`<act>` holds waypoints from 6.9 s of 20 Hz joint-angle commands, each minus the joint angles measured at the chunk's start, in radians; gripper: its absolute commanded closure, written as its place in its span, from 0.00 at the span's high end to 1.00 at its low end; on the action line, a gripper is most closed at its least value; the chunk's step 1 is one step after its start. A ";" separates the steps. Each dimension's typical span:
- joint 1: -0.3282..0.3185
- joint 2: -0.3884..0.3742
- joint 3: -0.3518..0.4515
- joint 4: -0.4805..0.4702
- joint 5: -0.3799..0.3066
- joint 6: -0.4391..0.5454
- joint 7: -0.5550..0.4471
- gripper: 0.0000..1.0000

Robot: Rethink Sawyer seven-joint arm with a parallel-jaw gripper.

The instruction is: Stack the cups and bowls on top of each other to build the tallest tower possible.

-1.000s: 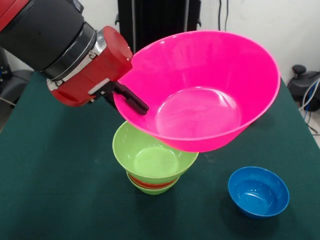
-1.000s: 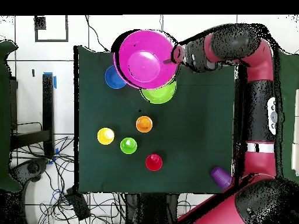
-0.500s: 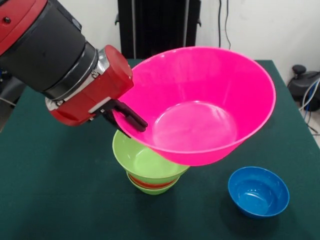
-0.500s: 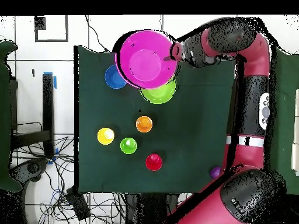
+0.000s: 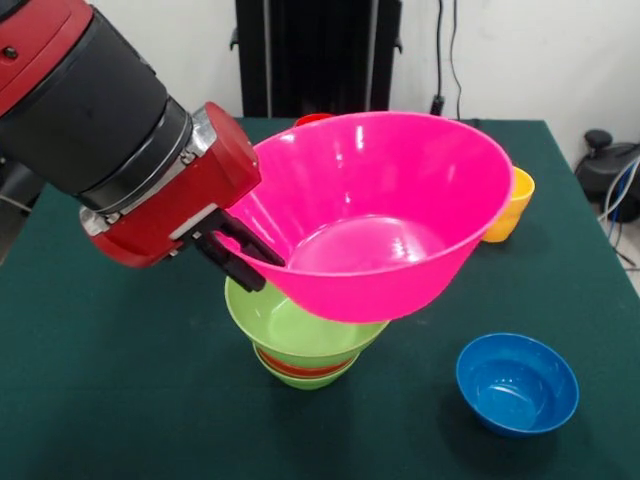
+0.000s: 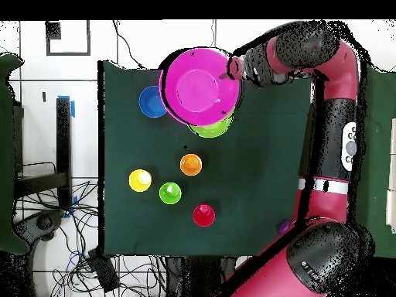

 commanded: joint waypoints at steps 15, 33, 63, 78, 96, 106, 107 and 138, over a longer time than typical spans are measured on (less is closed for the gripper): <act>0.091 -0.039 -0.066 -0.231 -0.123 0.285 -0.336 0.00; 0.090 -0.034 -0.076 -0.219 -0.162 0.251 -0.351 0.00; 0.039 -0.030 -0.156 -0.079 -0.107 0.178 -0.337 0.00; 0.000 -0.052 -0.180 0.048 -0.010 0.176 -0.226 0.00; -0.022 -0.082 -0.165 0.155 0.027 0.088 -0.187 0.00; -0.034 -0.082 -0.144 0.175 0.046 0.008 -0.225 0.00; -0.036 -0.084 -0.140 0.183 0.054 0.001 -0.232 0.00; 0.014 -0.066 -0.150 0.118 -0.006 -0.041 -0.504 0.00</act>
